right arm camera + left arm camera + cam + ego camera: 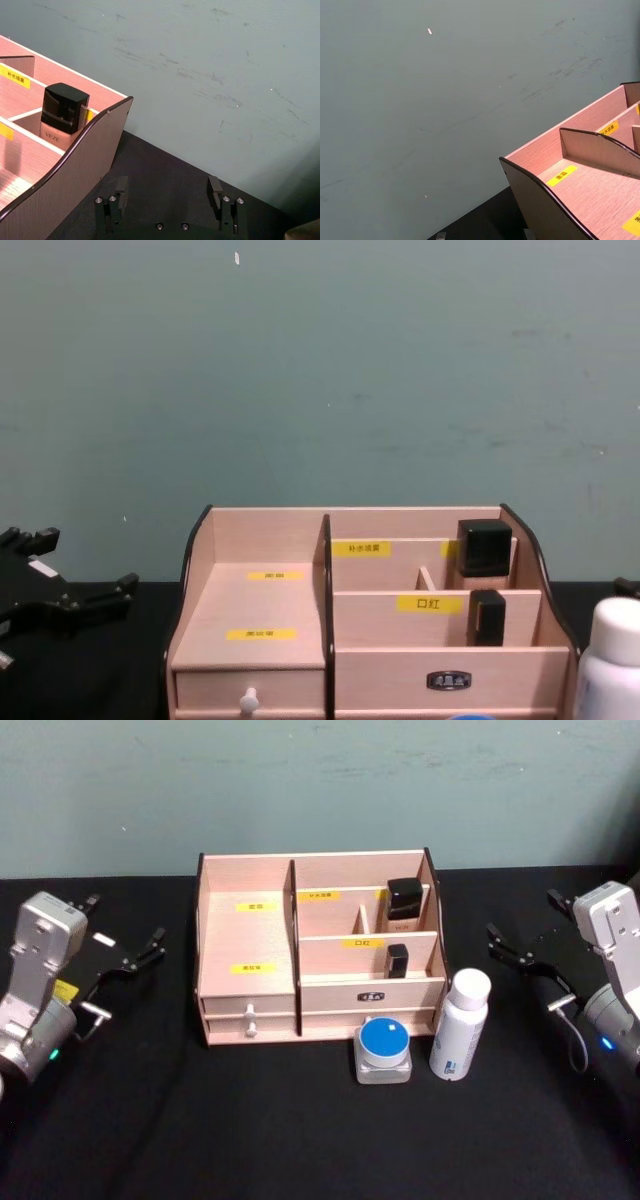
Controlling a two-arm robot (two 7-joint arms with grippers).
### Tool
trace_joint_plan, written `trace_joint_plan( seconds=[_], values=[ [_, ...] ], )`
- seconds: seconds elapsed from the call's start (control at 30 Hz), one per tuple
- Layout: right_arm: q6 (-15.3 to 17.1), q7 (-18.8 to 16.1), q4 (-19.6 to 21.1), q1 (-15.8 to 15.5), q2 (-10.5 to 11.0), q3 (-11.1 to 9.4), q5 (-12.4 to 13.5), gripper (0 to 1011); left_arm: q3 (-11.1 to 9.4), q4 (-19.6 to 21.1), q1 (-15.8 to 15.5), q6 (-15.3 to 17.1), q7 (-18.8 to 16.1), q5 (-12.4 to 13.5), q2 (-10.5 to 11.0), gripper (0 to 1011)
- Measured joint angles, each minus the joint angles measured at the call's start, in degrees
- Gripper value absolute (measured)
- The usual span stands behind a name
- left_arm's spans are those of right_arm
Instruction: Pick up the facial cleanser and watermelon frost from the table and place them into the tiered storage box.
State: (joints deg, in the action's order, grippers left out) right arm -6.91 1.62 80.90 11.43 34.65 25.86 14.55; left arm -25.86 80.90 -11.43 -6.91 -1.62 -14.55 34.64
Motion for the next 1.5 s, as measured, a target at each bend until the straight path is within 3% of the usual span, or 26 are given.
trace_joint_plan(
  seconds=[1.5],
  values=[
    [0.0,0.0,0.0,0.0,0.0,0.0,0.0,1003,0.0,0.0,0.0,0.0,0.0,0.0,0.0,1001]
  ],
)
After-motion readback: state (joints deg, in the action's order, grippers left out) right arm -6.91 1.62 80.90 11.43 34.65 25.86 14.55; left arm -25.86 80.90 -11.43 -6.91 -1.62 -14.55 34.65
